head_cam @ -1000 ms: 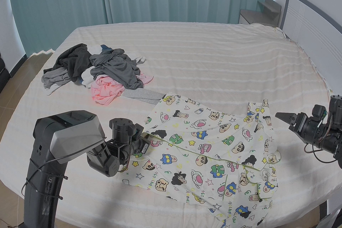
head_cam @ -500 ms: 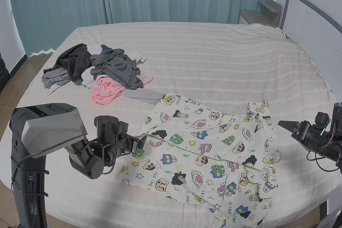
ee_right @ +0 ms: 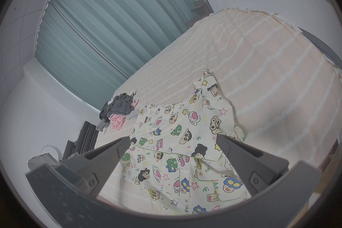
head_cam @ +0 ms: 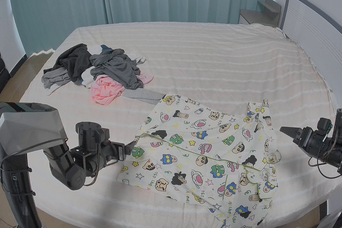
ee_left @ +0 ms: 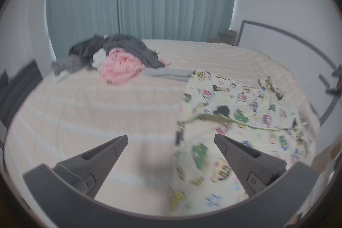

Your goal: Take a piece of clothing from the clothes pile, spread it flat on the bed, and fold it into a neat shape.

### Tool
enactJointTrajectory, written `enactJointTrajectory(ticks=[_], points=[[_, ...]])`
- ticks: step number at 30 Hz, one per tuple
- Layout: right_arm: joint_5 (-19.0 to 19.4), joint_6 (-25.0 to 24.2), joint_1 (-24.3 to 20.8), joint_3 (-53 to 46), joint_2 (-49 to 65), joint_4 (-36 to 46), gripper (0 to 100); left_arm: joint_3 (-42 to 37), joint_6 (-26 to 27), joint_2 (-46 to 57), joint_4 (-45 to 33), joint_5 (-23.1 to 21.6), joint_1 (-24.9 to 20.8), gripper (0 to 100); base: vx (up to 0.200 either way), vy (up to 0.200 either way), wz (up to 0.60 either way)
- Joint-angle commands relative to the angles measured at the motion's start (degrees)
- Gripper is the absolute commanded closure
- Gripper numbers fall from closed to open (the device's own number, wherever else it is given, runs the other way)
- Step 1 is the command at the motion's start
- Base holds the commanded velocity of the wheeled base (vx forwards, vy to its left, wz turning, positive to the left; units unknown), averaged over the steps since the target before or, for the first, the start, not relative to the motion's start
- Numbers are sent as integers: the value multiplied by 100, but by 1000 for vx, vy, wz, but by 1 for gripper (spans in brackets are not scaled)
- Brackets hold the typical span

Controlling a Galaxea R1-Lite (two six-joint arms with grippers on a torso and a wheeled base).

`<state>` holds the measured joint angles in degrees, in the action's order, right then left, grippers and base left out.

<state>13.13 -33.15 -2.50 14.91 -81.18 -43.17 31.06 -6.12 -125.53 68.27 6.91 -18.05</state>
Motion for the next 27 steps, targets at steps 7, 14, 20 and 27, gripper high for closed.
enactJointTrajectory(ticks=[7,14,20,27], points=[[181,-25,-5,-471,41,-25,0,-1999,-3255,635,29,-120,-1482,0,0,0,0],[181,-34,-5,-542,23,-25,0,-2236,-4521,503,-103,-102,-1737,0,0,0,0],[181,-34,4,-542,5,-34,0,-2139,-4670,-367,2,478,-1693,0,0,0,0],[181,-25,-5,-542,5,-43,0,-1761,-4653,-983,626,856,-1675,0,0,0,0]])
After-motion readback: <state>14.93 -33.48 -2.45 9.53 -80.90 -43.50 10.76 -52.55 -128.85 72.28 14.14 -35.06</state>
